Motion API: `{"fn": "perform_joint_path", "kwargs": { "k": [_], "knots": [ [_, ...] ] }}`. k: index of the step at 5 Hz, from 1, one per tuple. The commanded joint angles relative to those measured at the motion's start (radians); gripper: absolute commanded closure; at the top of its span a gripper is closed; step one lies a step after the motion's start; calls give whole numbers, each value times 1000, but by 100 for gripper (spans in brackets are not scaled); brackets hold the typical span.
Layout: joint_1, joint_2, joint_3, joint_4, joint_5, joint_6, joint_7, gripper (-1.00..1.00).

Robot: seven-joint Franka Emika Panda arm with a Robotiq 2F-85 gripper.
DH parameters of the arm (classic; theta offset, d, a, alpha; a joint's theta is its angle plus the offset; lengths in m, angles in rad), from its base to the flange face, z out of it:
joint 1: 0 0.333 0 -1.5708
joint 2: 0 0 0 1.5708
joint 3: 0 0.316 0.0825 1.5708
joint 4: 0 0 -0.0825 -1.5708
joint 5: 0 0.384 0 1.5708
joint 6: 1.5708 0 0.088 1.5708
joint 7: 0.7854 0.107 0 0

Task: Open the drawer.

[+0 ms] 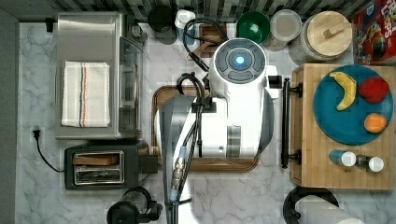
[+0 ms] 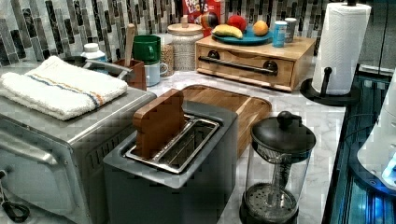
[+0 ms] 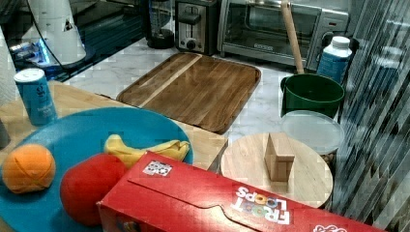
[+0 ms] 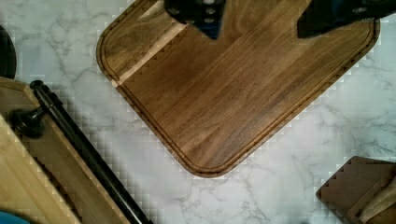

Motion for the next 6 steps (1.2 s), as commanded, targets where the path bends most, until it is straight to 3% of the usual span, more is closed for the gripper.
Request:
{"fn": "perform_joint_path", "kwargs": {
  "k": [1,3,4,6],
  "knots": [
    [-1,1,2,-6,-9,1,-2,-100],
    [-57,4,-17,-80,120,80,-208,-100],
    [-76,-16,-19,-140,106,123,-319,-100],
    [-123,-20,-52,-114,43,65,-578,-100]
  ]
}}
